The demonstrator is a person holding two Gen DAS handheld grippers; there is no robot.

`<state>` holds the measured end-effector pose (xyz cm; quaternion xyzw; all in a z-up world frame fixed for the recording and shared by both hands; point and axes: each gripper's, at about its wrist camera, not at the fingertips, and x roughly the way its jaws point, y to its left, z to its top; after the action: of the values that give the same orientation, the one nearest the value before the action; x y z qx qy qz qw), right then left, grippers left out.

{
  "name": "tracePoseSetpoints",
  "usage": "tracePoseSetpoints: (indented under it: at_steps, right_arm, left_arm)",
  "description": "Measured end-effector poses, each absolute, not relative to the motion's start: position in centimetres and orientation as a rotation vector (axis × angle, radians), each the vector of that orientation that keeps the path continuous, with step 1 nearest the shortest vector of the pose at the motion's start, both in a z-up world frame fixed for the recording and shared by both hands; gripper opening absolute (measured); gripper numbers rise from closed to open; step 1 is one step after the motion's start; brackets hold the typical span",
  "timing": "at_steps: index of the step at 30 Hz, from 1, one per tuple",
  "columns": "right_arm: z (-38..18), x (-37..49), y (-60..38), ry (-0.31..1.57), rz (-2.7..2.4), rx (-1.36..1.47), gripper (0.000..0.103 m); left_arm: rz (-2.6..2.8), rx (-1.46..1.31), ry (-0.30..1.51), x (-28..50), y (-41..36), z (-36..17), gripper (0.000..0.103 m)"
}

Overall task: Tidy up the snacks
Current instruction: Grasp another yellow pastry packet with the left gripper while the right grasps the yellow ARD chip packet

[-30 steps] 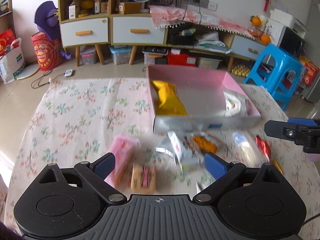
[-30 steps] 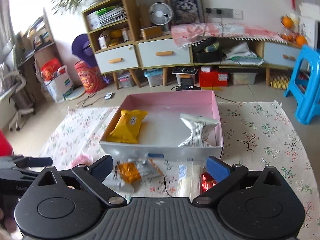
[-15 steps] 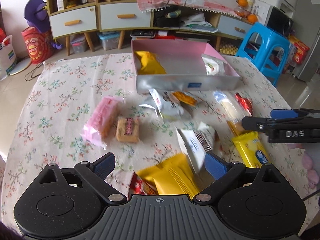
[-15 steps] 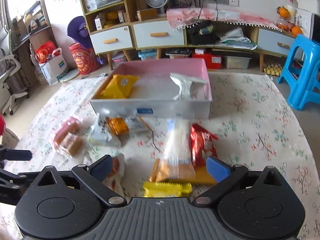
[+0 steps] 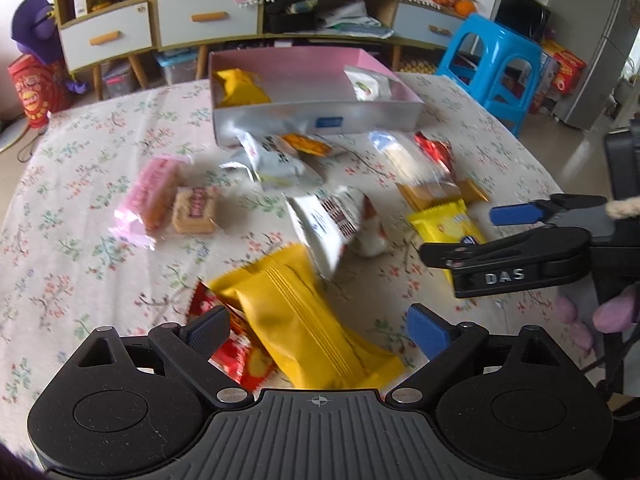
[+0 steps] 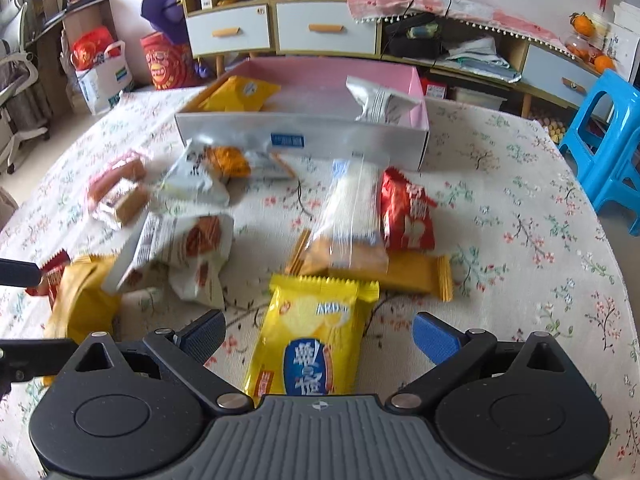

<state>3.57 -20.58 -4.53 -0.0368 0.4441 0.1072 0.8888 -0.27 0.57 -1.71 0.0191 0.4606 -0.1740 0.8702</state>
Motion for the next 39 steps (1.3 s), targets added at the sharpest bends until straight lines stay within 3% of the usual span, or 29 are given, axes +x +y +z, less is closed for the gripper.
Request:
tracePoseSetpoints:
  at_steps: [3,13,19,28,30,33,36,39]
  right_arm:
    - [-5.0,3.5,-20.5,0.943,0.220,-0.074,0.091]
    - [-5.8,3.4,-20.2,0.959,0.218,-0.094,0.090]
    - [-5.7,3.5,-20.0,0.954,0.213,-0.111,0.083]
    - [-5.1,3.2,-19.5,0.945,0.237,-0.125,0.056]
    - [-4.9,3.1,-19.3,0.941,0.247,-0.132,0.045]
    - [-4.7,2.9,-18.9,0.937,0.263,-0.143,0.041]
    - [-4.7,2.8,-18.7,0.934,0.262,-0.155,0.041]
    - [-4.5,2.8,-18.7,0.941,0.257,-0.154,0.040]
  left_arm:
    - [-0.370,0.021,0.982,-0.3,0.5,-2.3,0.095]
    - [-0.307,-0.021,0.985,0.3,1.4,-3.3,0.079]
    - [-0.304,0.000,0.982,0.4,1.1,-3.4,0.076]
    - [-0.261,0.048,0.959,0.5,0.7,-4.0,0.078]
    - [-0.249,0.063,0.944,0.6,0.6,-4.1,0.077]
    - [-0.232,0.068,0.931,0.6,0.5,-4.2,0.074]
    - [-0.223,0.072,0.912,0.6,0.6,-4.0,0.049]
    - [-0.234,0.028,0.919,0.8,1.3,-3.7,0.041]
